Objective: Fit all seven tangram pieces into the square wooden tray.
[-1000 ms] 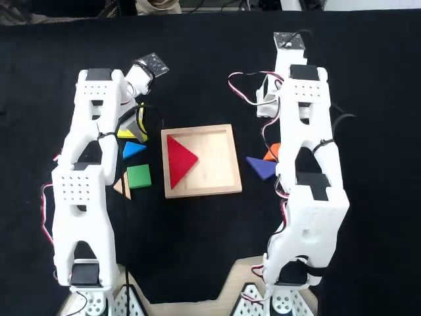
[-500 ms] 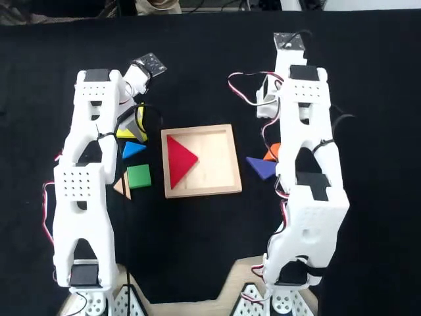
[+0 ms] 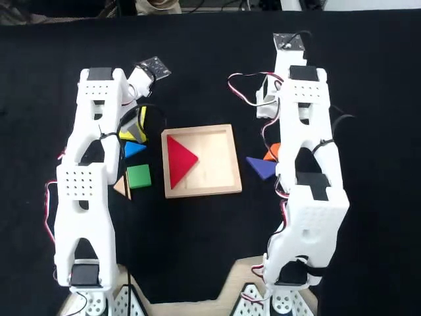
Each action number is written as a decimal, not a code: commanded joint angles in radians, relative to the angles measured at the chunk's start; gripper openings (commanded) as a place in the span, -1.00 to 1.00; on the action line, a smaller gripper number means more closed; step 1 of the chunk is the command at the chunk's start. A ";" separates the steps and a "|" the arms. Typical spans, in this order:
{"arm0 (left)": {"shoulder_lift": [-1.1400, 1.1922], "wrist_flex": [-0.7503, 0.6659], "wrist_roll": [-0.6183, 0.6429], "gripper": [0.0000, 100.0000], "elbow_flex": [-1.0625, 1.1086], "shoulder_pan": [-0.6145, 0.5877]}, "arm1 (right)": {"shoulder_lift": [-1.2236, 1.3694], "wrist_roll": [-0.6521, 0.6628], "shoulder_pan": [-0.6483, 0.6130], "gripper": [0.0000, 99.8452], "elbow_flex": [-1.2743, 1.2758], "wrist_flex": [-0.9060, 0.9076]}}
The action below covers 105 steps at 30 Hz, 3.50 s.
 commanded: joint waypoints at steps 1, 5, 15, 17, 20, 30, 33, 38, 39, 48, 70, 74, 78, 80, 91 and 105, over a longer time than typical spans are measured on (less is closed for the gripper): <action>0.003 0.009 -0.020 -0.63 0.005 -0.015 | -0.054 0.006 0.012 -0.53 -0.005 -0.014; -0.006 0.008 -0.017 -0.75 0.002 -0.016 | -0.054 0.006 0.012 -0.53 -0.005 -0.015; 0.005 0.104 0.103 -0.86 -0.226 -0.021 | -0.054 0.009 0.012 -0.53 -0.001 -0.015; 0.005 0.130 0.097 -0.86 -0.262 -0.019 | -0.054 0.012 0.012 -0.53 0.005 -0.015; -0.003 0.158 0.097 -0.86 -0.309 -0.016 | -0.054 0.012 0.011 -0.53 0.007 -0.017; -0.043 0.319 0.482 -0.86 -0.506 0.067 | -0.058 0.011 0.020 -0.53 0.001 -0.017; -0.133 0.319 0.779 -0.86 -0.453 0.076 | -0.059 0.009 0.020 -0.53 0.004 -0.017; -0.373 0.319 1.243 -0.86 -0.197 0.110 | -0.062 0.011 0.035 -0.53 0.001 -0.017; -0.428 0.319 1.323 -0.86 -0.116 0.128 | -0.062 0.009 0.043 -0.53 -0.001 -0.017; -0.881 0.196 1.613 -0.86 0.432 0.400 | -0.062 0.006 0.078 -0.53 -0.022 -0.011; -0.921 -0.295 2.225 -0.86 1.030 0.638 | -0.059 0.014 0.091 -0.53 -0.022 -0.038; -0.919 -0.296 2.335 -0.86 1.040 0.613 | -0.062 0.014 0.091 -0.53 -0.022 -0.038; -0.919 -0.301 2.314 -0.85 1.038 0.605 | -0.062 0.014 0.091 -0.53 -0.022 -0.038; -0.919 -0.308 2.321 -0.85 1.055 0.604 | -0.061 0.014 0.091 -0.53 -0.022 -0.038; -0.922 -0.347 2.246 -0.85 1.110 0.591 | -0.059 0.014 0.091 -0.53 -0.022 -0.038; -0.928 -0.338 2.061 -0.85 1.076 0.584 | -0.062 0.015 0.091 -0.53 -0.022 -0.037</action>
